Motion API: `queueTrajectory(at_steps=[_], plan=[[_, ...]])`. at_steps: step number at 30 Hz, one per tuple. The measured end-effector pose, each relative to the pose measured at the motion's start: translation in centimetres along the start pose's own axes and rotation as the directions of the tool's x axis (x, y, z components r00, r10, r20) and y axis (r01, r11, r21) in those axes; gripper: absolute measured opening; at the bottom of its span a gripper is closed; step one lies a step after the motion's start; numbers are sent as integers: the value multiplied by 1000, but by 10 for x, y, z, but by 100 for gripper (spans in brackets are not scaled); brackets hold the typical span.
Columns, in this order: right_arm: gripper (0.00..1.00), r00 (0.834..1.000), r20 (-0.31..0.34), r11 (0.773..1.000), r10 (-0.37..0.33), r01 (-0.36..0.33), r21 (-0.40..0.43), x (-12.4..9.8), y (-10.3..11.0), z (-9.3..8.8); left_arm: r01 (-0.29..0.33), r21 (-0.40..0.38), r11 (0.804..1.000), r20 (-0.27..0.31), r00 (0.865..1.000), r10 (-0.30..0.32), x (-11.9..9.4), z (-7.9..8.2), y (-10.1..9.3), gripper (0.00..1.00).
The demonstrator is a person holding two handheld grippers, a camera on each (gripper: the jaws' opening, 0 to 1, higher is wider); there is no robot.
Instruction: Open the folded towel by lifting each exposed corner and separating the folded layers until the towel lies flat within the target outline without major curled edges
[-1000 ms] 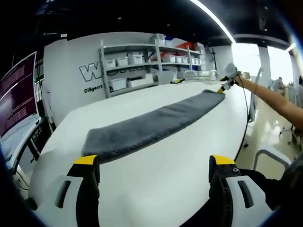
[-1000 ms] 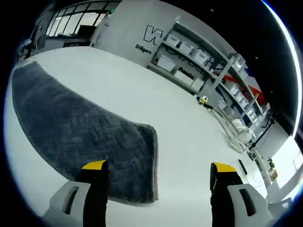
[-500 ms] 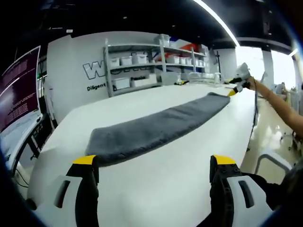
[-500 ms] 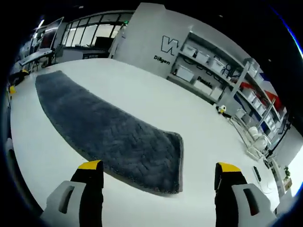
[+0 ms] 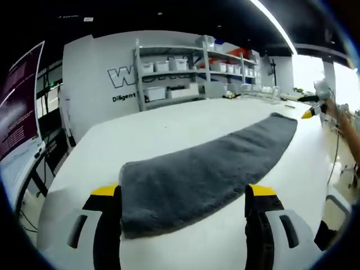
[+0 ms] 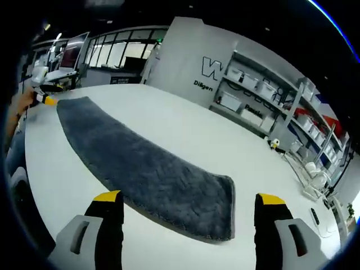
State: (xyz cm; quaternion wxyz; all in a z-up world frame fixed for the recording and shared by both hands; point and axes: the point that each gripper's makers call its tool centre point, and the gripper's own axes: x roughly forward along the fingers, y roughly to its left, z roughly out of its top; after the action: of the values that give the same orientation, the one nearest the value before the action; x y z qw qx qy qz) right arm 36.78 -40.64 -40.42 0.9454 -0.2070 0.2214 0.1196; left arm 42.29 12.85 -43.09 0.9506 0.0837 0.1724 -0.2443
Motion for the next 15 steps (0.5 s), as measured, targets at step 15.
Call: queueTrajectory(at_steps=[15], plan=[[97,998,20,996,62,-60,-64,-4,15,11,19,42,999,-72,997,-16,62,-5,35,74]])
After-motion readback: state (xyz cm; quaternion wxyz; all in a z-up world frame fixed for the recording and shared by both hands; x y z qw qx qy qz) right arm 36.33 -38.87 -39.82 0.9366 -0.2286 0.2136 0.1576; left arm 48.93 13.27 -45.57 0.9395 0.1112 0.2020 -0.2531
